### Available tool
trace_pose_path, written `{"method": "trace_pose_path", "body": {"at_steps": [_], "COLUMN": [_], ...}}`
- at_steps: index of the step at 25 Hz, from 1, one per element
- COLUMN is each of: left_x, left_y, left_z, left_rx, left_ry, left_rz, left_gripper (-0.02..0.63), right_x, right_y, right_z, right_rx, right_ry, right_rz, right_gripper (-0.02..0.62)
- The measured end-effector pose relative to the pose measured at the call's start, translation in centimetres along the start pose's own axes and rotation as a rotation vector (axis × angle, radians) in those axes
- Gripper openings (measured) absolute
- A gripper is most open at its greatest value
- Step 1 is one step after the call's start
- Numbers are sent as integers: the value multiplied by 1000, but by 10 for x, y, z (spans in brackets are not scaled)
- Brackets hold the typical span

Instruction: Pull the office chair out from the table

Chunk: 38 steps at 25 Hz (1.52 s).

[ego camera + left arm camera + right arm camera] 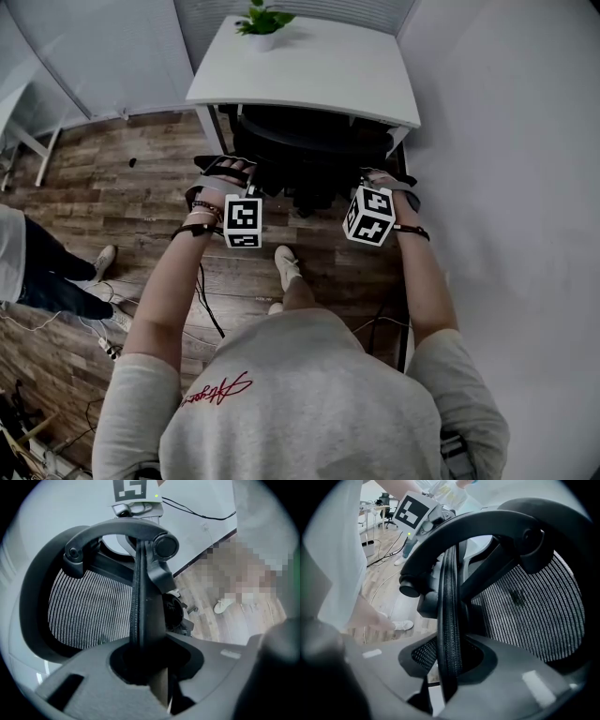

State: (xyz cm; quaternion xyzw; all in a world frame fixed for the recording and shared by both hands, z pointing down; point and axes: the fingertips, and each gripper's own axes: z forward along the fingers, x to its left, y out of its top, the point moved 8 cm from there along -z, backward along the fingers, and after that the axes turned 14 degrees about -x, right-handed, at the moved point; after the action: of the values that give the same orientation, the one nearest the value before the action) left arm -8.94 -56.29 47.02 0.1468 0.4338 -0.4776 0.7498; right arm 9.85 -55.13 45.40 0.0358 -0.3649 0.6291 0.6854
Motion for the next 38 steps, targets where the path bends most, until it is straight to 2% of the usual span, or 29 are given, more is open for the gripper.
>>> {"method": "trace_pose_path", "body": {"at_steps": [38], "left_x": [-21], "left_y": [16], "left_z": [-18], "left_rx": [-23], "left_ry": [-5], "left_rz": [14], "left_gripper": [67], "right_x": [31], "right_y": [5], "right_z": [-16], "right_rx": [11], "right_ry": [-8], "right_rz": [14], "right_gripper": [103]}}
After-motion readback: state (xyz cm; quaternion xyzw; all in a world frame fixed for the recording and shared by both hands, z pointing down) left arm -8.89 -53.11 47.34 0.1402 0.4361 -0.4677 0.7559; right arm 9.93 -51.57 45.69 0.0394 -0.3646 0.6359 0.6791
